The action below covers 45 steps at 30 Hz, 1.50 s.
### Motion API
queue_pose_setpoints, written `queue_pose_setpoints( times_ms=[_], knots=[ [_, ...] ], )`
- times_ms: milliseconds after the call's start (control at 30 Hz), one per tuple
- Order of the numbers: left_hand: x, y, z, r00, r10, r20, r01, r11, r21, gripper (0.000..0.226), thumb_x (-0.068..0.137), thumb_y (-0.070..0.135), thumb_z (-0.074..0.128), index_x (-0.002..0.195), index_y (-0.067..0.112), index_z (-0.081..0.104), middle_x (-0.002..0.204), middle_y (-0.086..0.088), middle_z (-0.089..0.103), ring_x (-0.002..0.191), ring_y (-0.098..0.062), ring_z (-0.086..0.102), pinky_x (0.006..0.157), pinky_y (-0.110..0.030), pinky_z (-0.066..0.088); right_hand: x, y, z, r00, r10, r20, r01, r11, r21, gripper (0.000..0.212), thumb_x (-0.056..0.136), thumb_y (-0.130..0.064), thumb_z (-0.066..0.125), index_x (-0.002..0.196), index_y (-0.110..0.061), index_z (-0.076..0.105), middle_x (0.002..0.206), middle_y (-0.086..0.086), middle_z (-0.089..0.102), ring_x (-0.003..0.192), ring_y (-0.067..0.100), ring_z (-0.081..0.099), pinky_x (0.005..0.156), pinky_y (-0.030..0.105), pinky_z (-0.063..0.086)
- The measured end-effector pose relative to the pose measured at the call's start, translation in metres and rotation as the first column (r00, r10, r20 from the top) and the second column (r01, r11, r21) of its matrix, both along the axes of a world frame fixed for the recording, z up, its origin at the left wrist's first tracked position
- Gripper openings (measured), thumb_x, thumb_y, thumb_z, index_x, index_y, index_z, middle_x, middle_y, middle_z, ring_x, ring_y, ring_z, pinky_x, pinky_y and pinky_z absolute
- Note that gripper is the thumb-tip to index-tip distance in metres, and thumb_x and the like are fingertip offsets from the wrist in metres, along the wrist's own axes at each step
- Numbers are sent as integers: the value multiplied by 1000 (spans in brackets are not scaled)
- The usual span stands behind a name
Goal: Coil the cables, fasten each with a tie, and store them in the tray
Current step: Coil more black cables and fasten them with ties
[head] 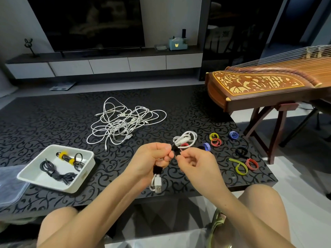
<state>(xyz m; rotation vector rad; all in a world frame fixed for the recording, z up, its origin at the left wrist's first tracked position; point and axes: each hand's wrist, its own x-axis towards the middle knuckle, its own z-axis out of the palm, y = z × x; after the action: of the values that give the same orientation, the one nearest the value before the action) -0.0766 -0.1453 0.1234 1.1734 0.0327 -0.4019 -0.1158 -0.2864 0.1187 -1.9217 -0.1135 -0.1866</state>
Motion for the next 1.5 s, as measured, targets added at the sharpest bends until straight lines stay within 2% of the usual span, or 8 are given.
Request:
queue_pose_setpoints(
  times_ms=[133,300,467,733,1000,1200,1300,1500],
  knots=[
    [-8,-7,-2,909,80,409,-197,948,252,18,89,0,60,73,10,61,58,2,64,50,-4,52,49,-13,39,1,2,14,979,13,-203,43,962,268,23,84,-4,59,62,-6,64,46,-5,50,39,6,37,42,19,29],
    [-12,-6,-4,528,-122,841,-543,713,444,7,82,10,62,76,10,64,62,6,58,60,-4,51,57,-17,41,8,-4,32,922,156,-354,59,847,528,17,83,2,57,67,1,64,49,1,45,40,8,31,38,19,28],
    [-6,5,2,292,-358,887,-619,637,460,11,85,8,59,81,-1,64,71,-6,59,65,-13,51,62,-23,42,14,-10,38,830,317,-459,79,749,658,28,89,-1,54,64,-1,68,52,3,51,38,6,37,36,16,32],
    [3,6,11,173,-453,874,-665,601,443,16,77,11,74,74,-1,64,69,-8,63,61,-25,59,57,-38,48,16,-26,37,746,477,-465,73,636,768,36,67,-4,45,90,10,70,58,6,55,40,10,36,39,20,31],
    [-4,-4,15,554,-166,816,-516,701,492,14,78,14,73,67,8,67,63,8,64,62,2,58,59,-14,41,-2,-33,18,853,403,-332,-230,861,454,47,82,6,40,102,-22,73,63,8,62,46,9,41,44,19,32],
    [2,-6,25,966,6,258,-58,979,195,34,79,-1,64,49,13,56,54,-12,61,44,-11,47,40,-15,31,10,-38,3,968,128,-216,-53,946,320,43,89,5,52,125,-19,58,84,1,68,66,12,56,56,23,44],
    [0,-7,29,995,-94,-37,95,995,15,21,66,10,65,47,16,63,56,-13,60,43,-10,45,35,-15,29,15,-31,5,973,230,-21,-210,917,340,45,94,-1,52,123,-35,55,97,-12,68,86,6,63,70,21,50],
    [3,-7,28,943,-143,-302,48,953,-301,18,70,5,60,74,-9,70,61,-14,57,44,-12,45,33,-16,32,22,-9,5,989,125,79,-143,944,296,27,94,-4,52,84,-19,72,71,-6,68,64,1,57,63,16,43]
  ],
)
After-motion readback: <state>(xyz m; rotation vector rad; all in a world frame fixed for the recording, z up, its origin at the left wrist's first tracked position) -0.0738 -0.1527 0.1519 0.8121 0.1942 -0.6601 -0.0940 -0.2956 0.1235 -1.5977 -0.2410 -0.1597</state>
